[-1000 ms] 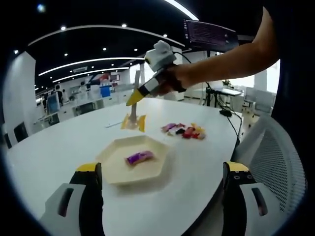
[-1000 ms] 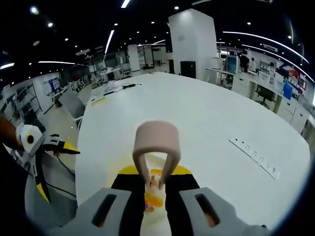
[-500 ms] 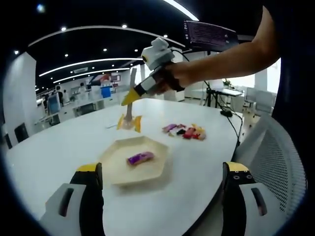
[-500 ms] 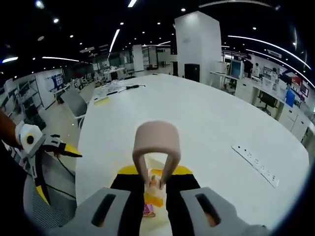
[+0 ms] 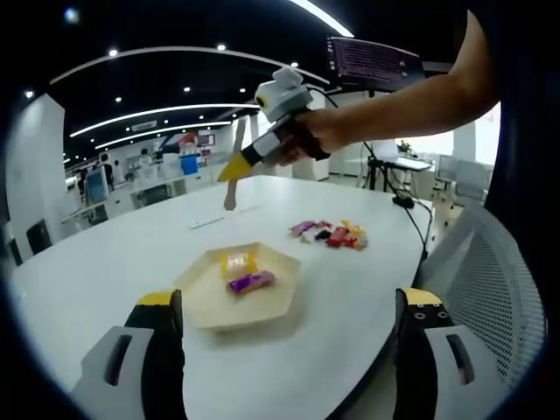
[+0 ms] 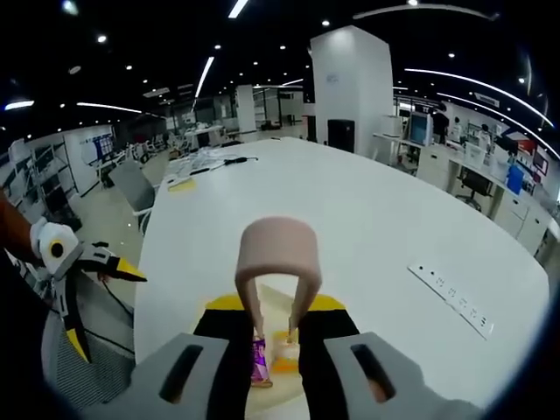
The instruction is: Place the target food into the container with the food tongs after gripping and lifting it, then release it inside without dropping or visibly crushing the food.
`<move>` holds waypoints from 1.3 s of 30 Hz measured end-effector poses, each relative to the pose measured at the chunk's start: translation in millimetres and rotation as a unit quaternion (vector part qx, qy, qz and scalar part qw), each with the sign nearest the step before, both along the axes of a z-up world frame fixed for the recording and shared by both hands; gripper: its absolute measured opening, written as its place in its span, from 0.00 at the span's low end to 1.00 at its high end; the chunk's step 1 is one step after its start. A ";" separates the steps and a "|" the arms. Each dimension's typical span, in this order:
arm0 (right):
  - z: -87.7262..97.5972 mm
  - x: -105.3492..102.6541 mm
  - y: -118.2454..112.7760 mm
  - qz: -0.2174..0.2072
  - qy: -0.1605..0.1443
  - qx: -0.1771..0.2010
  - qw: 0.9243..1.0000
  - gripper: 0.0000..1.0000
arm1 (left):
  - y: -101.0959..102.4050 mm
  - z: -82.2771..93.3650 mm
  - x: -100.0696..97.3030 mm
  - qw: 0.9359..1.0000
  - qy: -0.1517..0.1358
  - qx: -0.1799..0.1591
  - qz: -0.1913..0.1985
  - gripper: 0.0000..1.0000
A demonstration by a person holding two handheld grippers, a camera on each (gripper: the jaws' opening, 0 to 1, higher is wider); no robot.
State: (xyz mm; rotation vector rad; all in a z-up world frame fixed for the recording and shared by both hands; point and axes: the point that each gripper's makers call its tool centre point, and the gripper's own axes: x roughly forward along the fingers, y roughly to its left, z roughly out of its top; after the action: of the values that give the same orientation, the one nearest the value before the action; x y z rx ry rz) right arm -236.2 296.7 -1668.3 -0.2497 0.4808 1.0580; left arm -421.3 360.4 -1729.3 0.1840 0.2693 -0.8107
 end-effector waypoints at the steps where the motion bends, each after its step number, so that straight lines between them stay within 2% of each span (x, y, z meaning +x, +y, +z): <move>1: 0.5 -0.3 -1.7 0.001 -0.001 -0.001 1.000 0.18 | 0.0 -0.1 0.0 1.000 0.000 0.000 0.000 0.98; 14: 12.3 -13.0 -34.6 0.020 -0.018 0.003 1.000 0.18 | -1.0 0.7 -0.2 1.000 -0.002 0.000 -0.001 0.98; 20: 19.3 -21.9 -57.3 0.024 -0.030 0.004 0.999 0.18 | -0.3 0.7 0.4 1.000 -0.002 0.000 0.001 0.98; 31: 18.4 -32.9 -104.9 0.012 -0.043 -0.007 0.999 0.18 | -0.3 -0.7 0.8 1.000 -0.001 0.002 0.001 0.97; 34: 20.9 -36.8 -113.8 0.025 -0.064 -0.002 0.998 0.18 | -0.4 -0.7 0.7 1.000 -0.001 0.003 0.001 0.97; 39: 23.3 -44.7 -127.3 0.031 -0.078 0.001 0.997 0.18 | -0.9 -1.7 0.2 1.000 0.001 0.005 -0.001 0.97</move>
State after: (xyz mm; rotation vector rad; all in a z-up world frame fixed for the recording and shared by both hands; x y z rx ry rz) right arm -280.9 169.4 -1645.1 -0.3433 0.3336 1.0902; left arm -421.1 359.5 -1731.0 0.1934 0.2742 -0.8117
